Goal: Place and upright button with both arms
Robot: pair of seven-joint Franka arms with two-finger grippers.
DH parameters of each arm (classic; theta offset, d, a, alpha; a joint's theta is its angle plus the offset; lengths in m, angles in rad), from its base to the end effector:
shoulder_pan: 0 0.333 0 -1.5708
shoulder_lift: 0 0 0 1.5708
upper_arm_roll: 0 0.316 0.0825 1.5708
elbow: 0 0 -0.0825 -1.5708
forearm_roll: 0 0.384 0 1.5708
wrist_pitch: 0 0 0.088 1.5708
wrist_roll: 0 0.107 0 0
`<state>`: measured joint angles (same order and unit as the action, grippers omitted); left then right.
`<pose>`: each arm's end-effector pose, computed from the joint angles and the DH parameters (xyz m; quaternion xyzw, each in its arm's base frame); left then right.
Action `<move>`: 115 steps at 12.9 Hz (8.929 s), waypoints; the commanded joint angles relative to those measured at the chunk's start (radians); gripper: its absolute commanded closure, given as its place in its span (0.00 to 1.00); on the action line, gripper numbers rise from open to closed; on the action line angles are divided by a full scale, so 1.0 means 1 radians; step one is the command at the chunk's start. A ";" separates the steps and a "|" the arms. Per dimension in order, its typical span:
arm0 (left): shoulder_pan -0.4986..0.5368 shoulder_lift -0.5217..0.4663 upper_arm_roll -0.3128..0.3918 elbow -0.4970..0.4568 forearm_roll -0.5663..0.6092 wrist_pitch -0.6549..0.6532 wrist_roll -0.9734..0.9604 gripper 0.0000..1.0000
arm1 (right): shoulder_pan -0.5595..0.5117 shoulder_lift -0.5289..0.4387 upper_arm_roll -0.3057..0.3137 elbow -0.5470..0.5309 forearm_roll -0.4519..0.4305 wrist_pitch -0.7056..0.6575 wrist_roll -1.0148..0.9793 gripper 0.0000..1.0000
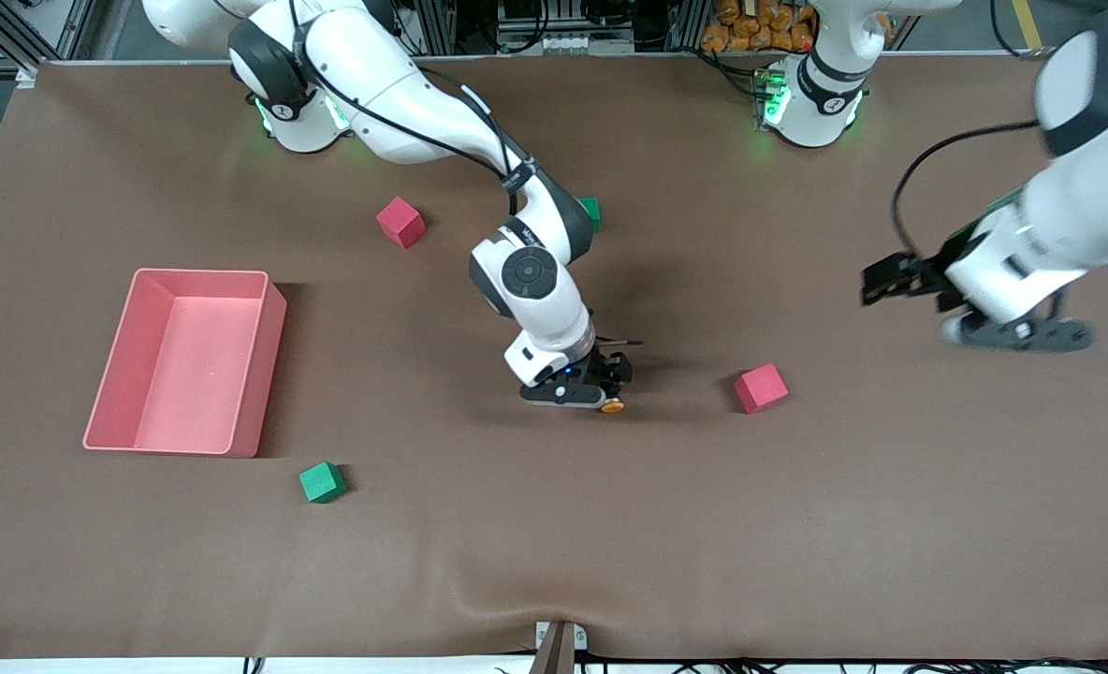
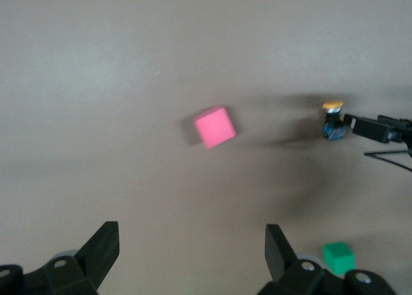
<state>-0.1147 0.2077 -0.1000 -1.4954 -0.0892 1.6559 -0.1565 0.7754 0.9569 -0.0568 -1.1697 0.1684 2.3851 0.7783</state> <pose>0.6052 -0.1352 0.5464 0.9980 -0.0234 -0.0327 0.0494 0.5826 0.5308 0.2349 -0.9883 0.0678 -0.0651 0.1202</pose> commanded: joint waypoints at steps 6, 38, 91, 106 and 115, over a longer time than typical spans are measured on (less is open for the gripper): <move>-0.236 0.234 0.008 0.070 0.084 0.237 -0.367 0.00 | -0.204 -0.229 0.011 -0.028 -0.021 -0.297 -0.200 0.00; -0.370 0.662 0.000 0.173 -0.248 0.479 -0.451 0.01 | -0.703 -0.894 0.015 -0.321 -0.167 -0.840 -0.752 0.00; -0.373 0.707 0.011 0.199 -0.284 0.372 -0.367 0.35 | -0.815 -0.935 0.014 -0.248 -0.069 -0.988 -0.757 0.00; -0.373 0.726 0.011 0.205 -0.288 0.404 -0.367 0.57 | -0.828 -0.977 0.009 -0.372 -0.151 -0.919 -0.755 0.00; -0.427 0.691 0.017 0.207 -0.284 0.473 -0.468 1.00 | -0.852 -0.984 0.014 -0.378 -0.092 -0.928 -0.743 0.00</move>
<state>-0.5105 0.9183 -0.0920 -1.2947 -0.3593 2.0895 -0.5773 -0.0641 0.0058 -0.0551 -1.5186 0.0578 1.4541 0.0281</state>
